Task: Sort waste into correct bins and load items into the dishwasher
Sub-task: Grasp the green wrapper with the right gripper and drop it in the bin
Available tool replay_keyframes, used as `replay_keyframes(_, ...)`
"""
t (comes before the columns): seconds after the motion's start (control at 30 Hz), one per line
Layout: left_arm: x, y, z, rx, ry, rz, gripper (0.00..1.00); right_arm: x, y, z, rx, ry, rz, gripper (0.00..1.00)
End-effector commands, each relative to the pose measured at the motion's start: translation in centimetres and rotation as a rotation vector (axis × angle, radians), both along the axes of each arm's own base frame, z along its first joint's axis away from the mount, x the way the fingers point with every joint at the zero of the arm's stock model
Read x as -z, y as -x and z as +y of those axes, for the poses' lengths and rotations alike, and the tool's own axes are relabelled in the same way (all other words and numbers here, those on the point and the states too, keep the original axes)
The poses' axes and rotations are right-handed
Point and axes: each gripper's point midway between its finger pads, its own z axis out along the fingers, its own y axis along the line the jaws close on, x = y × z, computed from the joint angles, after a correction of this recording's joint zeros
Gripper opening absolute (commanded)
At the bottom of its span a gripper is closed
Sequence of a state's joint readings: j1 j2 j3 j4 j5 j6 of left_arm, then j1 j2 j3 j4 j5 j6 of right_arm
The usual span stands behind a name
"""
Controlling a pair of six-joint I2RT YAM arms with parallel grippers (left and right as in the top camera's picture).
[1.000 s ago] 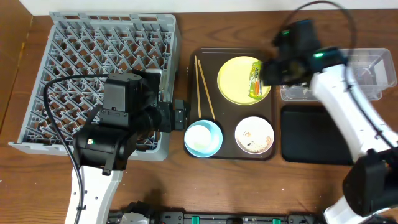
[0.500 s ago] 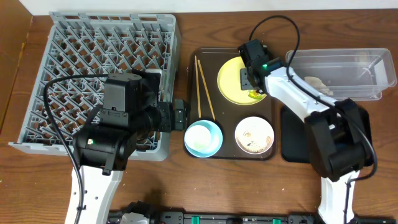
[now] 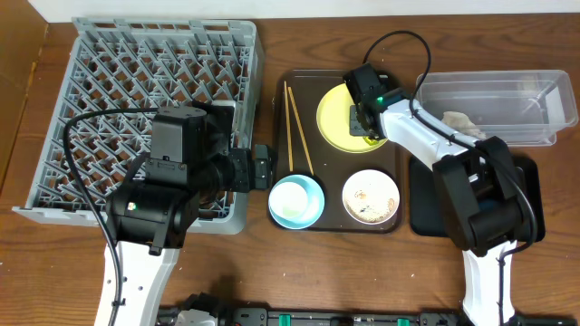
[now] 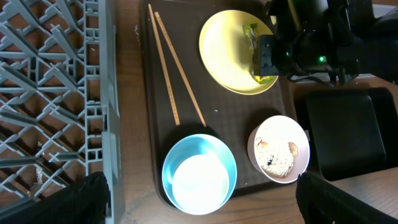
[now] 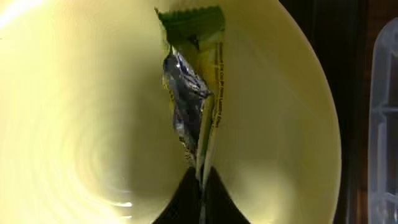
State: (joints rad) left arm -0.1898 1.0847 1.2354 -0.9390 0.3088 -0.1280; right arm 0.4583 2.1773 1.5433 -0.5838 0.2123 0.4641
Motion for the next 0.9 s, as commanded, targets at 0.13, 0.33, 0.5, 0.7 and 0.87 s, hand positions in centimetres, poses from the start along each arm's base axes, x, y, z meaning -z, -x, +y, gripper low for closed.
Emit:
replay_keyframes(0.13, -0.7, -0.1, 0.0, -0.001, 0.008, -0.016, 0.96, -7.6, -0.5, -0.6, 0.023, -0.182, -0.049, 0.01)
replay_keyframes(0.33, -0.7, -0.1, 0.0, -0.001, 0.008, -0.016, 0.96, -14.8, 0.5, -7.3, 0.172, -0.234, -0.111, 0.01)
replay_keyframes(0.5, -0.7, -0.1, 0.0, -0.001, 0.008, -0.016, 0.96, -14.1, 1.6, -13.5, 0.465, -0.27, -0.046, 0.01)
replay_keyframes(0.7, -0.7, -0.1, 0.0, -0.001, 0.008, -0.016, 0.97, -11.1, 2.1, -18.2, 0.811, -0.305, -0.002, 0.01)
replay_keyframes(0.87, -0.7, -0.1, 0.0, -0.001, 0.008, -0.016, 0.97, -11.1, 1.4, -18.3, 0.83, -0.344, -0.016, 0.31)
